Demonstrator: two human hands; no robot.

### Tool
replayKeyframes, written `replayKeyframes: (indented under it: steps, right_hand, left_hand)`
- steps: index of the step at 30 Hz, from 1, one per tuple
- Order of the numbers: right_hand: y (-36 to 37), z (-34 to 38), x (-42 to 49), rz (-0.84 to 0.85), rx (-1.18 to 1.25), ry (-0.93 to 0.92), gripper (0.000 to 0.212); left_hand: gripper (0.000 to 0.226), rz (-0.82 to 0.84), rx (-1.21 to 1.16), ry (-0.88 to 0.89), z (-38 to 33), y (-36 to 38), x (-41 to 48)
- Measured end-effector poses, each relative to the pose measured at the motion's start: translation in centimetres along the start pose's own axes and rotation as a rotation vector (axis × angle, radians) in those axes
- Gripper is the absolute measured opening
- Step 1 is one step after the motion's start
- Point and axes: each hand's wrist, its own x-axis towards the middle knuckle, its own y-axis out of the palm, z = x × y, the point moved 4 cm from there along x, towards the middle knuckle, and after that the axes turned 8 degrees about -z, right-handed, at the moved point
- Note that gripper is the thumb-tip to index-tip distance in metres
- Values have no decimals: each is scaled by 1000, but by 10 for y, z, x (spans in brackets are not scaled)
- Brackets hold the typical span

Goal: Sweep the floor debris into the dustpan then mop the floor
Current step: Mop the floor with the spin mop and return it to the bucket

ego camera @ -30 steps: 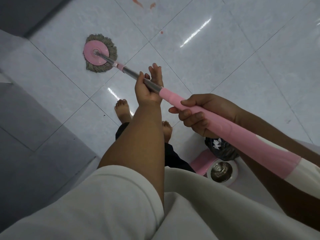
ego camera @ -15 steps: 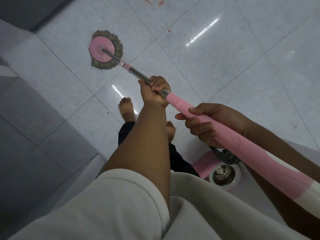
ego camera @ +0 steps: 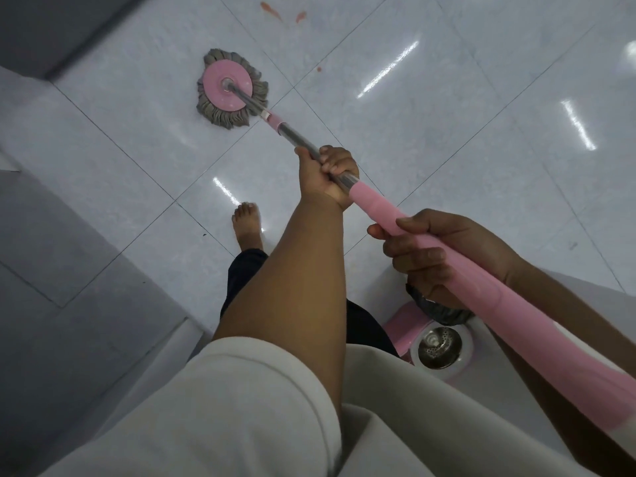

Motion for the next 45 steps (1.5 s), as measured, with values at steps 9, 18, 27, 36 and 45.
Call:
replayKeyframes:
  steps: [9,18,27,36,45]
  right_hand:
    - [53,42,68,-32,10,-95,21]
    - [75,65,105,-12,40,-113,21]
    - [14,13,36,-35,95,-98,27]
    - [-23,-4,-8,-29,105,-88,47]
    - [43,85,49,-52,66,-108,49]
  left_hand:
    - [64,-31,94,11,-75,61,24]
    - [50,-39,170,61,-116,91,39]
    - [43,-66,215,13,-30,29,19]
    - [43,-89,265,-5,26,-2,18]
    - [45,-93,239,34,-48,95,50]
